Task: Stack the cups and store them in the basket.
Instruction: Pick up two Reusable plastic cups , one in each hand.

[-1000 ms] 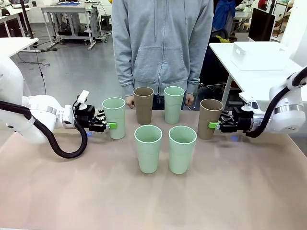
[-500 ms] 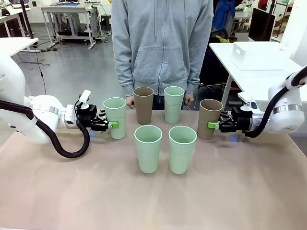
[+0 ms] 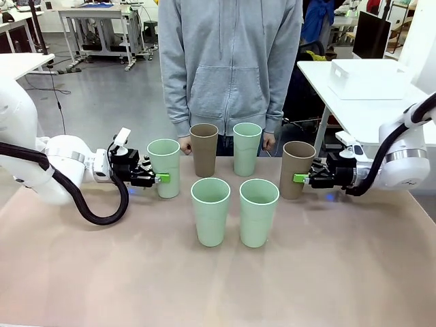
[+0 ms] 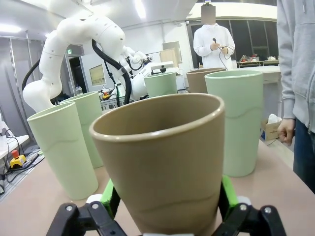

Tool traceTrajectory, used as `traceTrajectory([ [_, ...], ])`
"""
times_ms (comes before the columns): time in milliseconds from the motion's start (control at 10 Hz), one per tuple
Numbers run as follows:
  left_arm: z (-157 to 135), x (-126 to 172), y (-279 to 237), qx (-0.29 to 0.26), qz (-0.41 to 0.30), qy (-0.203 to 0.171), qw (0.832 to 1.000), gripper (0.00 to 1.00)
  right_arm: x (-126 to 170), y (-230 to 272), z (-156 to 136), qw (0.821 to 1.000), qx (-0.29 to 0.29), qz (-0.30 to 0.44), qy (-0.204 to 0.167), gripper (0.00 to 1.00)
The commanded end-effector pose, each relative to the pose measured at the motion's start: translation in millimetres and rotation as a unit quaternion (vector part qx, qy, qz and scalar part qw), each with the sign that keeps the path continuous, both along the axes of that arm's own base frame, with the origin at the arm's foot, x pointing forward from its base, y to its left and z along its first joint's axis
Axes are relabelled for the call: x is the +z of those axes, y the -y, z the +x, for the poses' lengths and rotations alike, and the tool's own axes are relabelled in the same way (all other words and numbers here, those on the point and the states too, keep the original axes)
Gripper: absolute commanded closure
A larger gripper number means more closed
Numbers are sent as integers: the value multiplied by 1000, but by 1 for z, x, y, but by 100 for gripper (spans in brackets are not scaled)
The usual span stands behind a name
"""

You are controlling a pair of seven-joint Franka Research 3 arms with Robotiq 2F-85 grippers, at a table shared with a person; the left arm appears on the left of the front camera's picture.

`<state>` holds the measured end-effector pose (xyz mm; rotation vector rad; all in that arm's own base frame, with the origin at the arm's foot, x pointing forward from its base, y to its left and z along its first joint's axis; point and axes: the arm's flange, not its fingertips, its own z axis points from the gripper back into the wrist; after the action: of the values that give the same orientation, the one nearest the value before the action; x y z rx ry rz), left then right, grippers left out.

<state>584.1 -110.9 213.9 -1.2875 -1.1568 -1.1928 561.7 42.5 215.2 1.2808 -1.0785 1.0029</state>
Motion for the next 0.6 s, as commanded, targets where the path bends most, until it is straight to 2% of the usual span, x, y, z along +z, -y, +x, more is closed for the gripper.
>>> traceTrajectory([
  [0,1,2,5,3,-1,-5,1000,0,1,-8,4,1000,2,12,-8,0],
  [500,1,-1,8,1,0,-8,1000,0,-2,-16,3,1000,5,13,2,0],
])
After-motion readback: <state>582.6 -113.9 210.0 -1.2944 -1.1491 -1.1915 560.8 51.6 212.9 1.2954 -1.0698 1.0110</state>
